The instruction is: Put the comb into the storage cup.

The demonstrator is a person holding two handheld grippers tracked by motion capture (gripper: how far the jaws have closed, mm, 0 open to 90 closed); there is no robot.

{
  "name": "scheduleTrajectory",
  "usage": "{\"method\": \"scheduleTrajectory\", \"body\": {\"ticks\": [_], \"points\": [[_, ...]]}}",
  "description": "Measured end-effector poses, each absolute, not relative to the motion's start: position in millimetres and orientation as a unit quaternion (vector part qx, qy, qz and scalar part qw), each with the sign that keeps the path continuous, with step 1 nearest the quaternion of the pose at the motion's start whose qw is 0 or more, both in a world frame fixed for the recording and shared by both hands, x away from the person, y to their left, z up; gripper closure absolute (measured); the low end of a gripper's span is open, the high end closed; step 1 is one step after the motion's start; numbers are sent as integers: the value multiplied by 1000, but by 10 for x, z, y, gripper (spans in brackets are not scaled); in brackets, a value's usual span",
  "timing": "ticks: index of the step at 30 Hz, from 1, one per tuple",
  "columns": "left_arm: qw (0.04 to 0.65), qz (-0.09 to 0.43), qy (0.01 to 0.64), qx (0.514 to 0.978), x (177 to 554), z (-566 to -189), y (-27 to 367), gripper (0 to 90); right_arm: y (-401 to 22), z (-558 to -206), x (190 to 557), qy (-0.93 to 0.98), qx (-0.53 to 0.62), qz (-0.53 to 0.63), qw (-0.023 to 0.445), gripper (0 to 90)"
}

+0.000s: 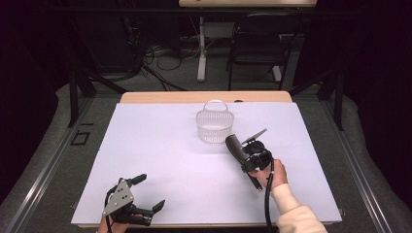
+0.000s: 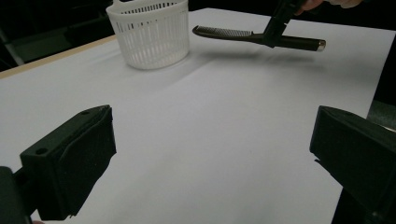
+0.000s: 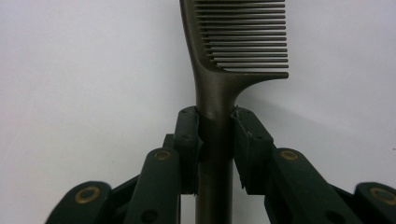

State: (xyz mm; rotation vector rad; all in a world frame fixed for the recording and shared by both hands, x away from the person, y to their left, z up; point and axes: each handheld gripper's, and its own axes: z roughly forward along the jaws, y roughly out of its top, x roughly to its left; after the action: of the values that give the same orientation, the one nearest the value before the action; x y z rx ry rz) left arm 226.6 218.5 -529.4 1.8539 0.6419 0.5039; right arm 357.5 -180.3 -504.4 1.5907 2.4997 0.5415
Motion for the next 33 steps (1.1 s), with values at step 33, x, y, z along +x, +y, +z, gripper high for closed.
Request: {"method": "scheduleTrajectory", "body": {"ticks": [33], "points": [[499,250,317,767,2413,-5372,2300,2,-2159,-4993,3376,815,442,348,141,730]]}}
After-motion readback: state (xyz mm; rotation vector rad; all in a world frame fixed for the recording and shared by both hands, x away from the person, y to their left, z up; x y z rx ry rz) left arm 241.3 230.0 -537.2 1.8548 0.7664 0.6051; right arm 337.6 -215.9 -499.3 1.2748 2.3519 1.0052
